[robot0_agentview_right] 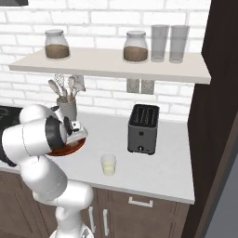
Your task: Grab a lemon wedge from the fridge and one ice cube from the ice bowl, and put them in the glass of lemonade.
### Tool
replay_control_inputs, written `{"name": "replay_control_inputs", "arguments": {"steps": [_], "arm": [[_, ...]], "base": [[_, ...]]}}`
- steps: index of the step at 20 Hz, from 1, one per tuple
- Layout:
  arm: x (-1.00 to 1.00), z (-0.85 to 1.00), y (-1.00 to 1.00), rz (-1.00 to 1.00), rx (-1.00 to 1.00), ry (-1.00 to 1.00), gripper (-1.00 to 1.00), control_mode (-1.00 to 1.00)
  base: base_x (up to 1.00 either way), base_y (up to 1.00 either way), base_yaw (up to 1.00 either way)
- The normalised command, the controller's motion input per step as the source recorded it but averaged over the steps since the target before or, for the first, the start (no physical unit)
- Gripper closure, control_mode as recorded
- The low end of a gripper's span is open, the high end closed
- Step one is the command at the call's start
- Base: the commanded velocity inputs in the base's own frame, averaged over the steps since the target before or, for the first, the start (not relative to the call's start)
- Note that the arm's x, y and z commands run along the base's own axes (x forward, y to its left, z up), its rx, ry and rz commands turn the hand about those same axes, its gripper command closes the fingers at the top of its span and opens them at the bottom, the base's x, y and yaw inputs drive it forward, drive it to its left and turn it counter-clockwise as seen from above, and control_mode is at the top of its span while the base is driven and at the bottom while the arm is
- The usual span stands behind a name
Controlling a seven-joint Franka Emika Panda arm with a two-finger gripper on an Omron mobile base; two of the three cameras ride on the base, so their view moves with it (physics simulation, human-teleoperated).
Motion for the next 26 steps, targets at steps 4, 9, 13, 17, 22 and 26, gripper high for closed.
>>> {"name": "replay_control_inputs", "arguments": {"steps": [4, 9, 13, 17, 22, 26], "arm": [[-0.52, 1.0, -0.6, -0.16, 0.12, -0.16, 1.0, -1.0], [-0.7, 0.99, -0.99, -0.26, 0.17, -0.02, 1.0, -1.0], [-0.53, 0.44, -1.0, -0.34, 0.13, 0.12, 1.0, -1.0], [-0.18, 0.02, -1.0, -0.33, 0.07, 0.19, 1.0, -1.0], [-0.02, -0.01, -0.66, -0.14, 0.04, 0.06, 1.0, -1.0], [0.0, -0.22, -0.19, 0.0, 0.01, 0.0, 1.0, -1.0]], "base": [[0.0, 0.0, 0.0], [0.0, 0.0, 0.0], [0.0, 0.0, 0.0], [0.0, 0.0, 0.0], [0.0, 0.0, 0.0], [0.0, 0.0, 0.0]]}}
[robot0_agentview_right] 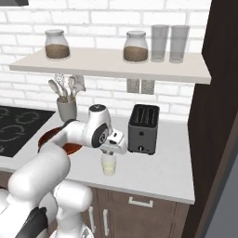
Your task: Grab a lemon wedge from the fridge and one ice cube from the ice bowl, and put them in the glass of lemonade.
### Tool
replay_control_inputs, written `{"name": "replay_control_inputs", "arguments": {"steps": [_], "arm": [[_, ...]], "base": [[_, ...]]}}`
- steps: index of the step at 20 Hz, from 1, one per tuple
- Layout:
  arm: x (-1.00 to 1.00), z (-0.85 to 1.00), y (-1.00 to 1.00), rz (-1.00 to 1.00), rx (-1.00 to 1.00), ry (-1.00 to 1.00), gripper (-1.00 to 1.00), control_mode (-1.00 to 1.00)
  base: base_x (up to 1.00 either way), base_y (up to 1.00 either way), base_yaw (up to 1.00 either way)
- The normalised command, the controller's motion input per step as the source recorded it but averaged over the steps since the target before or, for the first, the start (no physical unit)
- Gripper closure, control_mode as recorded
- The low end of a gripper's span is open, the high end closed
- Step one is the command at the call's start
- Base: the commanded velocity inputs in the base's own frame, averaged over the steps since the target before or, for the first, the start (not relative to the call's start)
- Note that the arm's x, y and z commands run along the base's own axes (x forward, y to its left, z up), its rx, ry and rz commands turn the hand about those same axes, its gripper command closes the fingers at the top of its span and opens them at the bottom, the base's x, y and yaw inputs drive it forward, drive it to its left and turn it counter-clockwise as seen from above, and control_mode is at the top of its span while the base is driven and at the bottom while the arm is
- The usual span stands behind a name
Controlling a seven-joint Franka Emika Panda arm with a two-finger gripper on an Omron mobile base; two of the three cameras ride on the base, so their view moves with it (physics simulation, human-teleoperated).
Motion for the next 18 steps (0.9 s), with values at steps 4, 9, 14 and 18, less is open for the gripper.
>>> {"name": "replay_control_inputs", "arguments": {"steps": [4, 9, 14, 18], "arm": [[0.0, -0.35, 0.0, 0.0, 0.0, 0.0, 1.0, -1.0], [0.01, -0.17, 0.0, 0.0, 0.0, 0.0, 1.0, -1.0], [0.12, -0.02, 0.0, 0.0, 0.0, 0.0, -1.0, -1.0], [0.01, 0.13, 0.0, 0.0, 0.01, 0.0, -1.0, -1.0]], "base": [[0.0, 0.0, 0.0], [0.0, 0.0, 0.0], [0.0, 0.0, 0.0], [0.0, 0.0, 0.0]]}}
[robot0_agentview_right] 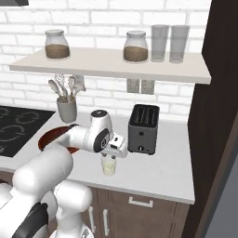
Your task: Grab a lemon wedge from the fridge and one ice cube from the ice bowl, and put them in the glass of lemonade.
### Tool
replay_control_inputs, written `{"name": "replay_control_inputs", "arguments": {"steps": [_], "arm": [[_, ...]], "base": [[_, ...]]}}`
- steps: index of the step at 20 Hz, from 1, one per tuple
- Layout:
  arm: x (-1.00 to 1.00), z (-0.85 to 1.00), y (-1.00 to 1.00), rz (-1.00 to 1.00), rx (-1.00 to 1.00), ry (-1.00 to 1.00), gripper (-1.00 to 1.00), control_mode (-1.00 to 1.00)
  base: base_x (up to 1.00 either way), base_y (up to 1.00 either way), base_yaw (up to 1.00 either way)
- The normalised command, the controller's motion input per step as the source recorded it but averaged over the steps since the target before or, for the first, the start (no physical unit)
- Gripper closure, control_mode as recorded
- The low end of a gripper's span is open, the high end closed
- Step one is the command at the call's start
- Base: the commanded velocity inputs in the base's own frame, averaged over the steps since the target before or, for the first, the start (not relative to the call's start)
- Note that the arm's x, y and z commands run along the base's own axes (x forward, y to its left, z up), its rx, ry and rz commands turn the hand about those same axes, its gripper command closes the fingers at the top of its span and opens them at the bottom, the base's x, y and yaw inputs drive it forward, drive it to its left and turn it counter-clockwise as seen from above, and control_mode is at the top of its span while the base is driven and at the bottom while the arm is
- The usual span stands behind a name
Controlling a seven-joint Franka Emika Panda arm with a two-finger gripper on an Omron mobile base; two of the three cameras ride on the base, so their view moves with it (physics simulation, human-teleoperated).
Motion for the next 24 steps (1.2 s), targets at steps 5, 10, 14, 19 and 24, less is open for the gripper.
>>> {"name": "replay_control_inputs", "arguments": {"steps": [5, 10, 14, 19, 24], "arm": [[-0.08, 0.72, 0.0, -0.02, 0.0, -0.07, -1.0, -1.0], [-0.97, 0.72, 0.0, 0.0, 0.0, -0.28, -1.0, -1.0], [-0.63, 0.34, 0.09, 0.0, 0.0, -0.26, -1.0, -1.0], [-0.22, -0.02, 0.0, 0.0, 0.0, 0.0, -1.0, -1.0], [-0.2, -0.05, -0.03, 0.0, 0.0, 0.01, -1.0, 1.0]], "base": [[0.0, 0.0, 0.0], [0.0, 0.0, 0.0], [0.0, 0.0, 0.0], [0.0, 0.0, 0.0], [-0.8, -0.44, 0.0]]}}
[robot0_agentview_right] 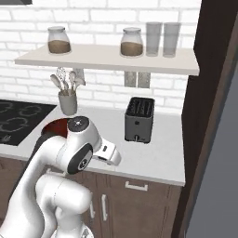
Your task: Grab a lemon wedge from the fridge and one ice cube from the ice bowl, and put them in the glass of lemonade.
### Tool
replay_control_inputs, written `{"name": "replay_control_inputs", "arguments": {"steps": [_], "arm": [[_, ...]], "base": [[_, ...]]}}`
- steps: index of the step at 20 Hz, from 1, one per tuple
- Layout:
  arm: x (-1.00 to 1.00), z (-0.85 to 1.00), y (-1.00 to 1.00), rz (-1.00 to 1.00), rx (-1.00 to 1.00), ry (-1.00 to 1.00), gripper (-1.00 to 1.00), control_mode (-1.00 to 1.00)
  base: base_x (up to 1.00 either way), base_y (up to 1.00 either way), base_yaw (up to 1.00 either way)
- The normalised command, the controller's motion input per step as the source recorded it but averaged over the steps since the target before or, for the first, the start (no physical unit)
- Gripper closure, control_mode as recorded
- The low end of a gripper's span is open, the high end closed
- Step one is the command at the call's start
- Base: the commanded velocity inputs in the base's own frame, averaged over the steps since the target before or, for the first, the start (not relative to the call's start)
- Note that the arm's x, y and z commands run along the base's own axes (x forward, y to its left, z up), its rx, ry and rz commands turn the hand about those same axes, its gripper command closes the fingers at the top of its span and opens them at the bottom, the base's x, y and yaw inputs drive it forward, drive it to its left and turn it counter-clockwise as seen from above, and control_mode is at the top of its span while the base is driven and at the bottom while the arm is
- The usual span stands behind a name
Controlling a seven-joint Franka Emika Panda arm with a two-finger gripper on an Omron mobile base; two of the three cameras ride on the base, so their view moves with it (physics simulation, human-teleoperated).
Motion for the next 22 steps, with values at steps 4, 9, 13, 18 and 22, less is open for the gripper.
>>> {"name": "replay_control_inputs", "arguments": {"steps": [4, 9, 13, 18, 22], "arm": [[0.0, 0.0, 0.0, 0.0, 0.0, 0.0, -1.0, 1.0], [0.0, 0.0, 0.0, 0.0, 0.0, 0.0, -1.0, 1.0], [0.0, 0.0, 0.0, 0.0, 0.0, 0.0, -1.0, 1.0], [0.0, 0.0, 0.0, 0.0, 0.0, 0.0, -1.0, 1.0], [0.0, 0.0, 0.0, 0.0, 0.0, 0.0, -1.0, 1.0]], "base": [[-0.99, -1.0, -0.01], [-0.53, -1.0, -0.05], [-0.21, -1.0, -0.02], [-0.12, -1.0, 0.0], [-0.15, -0.98, 0.0]]}}
